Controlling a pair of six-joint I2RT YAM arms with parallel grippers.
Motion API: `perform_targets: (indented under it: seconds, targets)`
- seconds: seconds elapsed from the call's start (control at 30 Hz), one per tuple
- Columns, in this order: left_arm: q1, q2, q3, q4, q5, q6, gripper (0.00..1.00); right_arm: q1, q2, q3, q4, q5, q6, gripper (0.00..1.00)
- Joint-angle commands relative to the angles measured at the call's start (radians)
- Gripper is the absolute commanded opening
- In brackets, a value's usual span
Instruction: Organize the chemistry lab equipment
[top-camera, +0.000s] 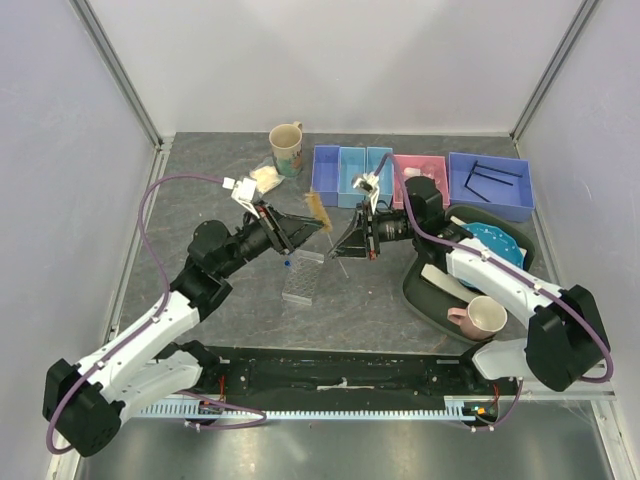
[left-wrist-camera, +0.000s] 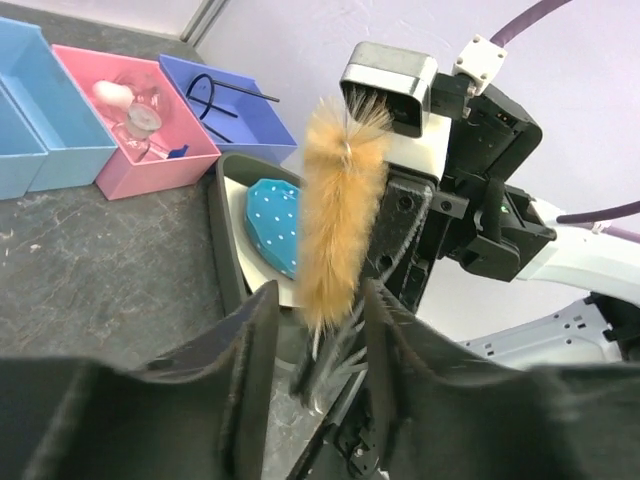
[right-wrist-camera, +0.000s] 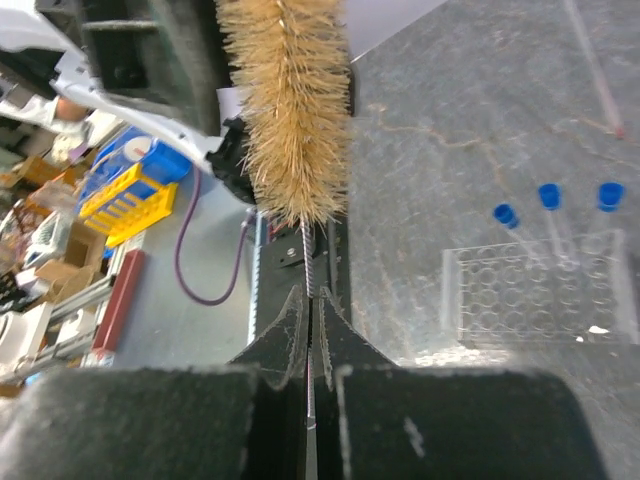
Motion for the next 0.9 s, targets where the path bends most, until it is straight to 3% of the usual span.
perform_targets:
  seconds: [0.0,0.1,0.13,0.2,0.23,0.43,0.63,0.87]
  targets:
    - [0.000,-0.081,0.026,-0.132,-0.129,0.089,0.70,-0.085,-0.028,0.015,-0.044,0.045,-0.067,0.00]
    - [0.002,-0.198,0.047,-0.318,-0.360,0.170,0.99,-0.153,-0.032,0.017,-0.123,0.112,-0.133,0.00]
    - [0.005,-0.259,0.049,-0.360,-0.483,0.208,1.00,-0.188,-0.025,0.029,-0.144,0.135,-0.150,0.00]
    - [0.018,-0.311,0.047,-0.440,-0.557,0.285,1.00,-0.217,-0.009,0.052,-0.226,0.242,-0.188,0.00]
    - [0.026,-0.328,0.052,-0.459,-0.572,0.387,1.00,-0.242,0.020,0.087,-0.254,0.281,-0.200,0.00]
    - [0.066,-0.290,0.136,-0.709,-0.649,0.632,1.00,-0.291,0.266,0.345,-0.483,0.468,-0.219,0.00]
    - [0.069,-0.287,0.080,-0.738,-0.666,0.733,0.95,-0.309,0.458,0.561,-0.618,0.589,-0.216,0.00]
    - [0.069,-0.359,0.021,-0.731,-0.669,0.758,0.95,-0.343,0.610,0.679,-0.665,0.649,-0.171,0.01]
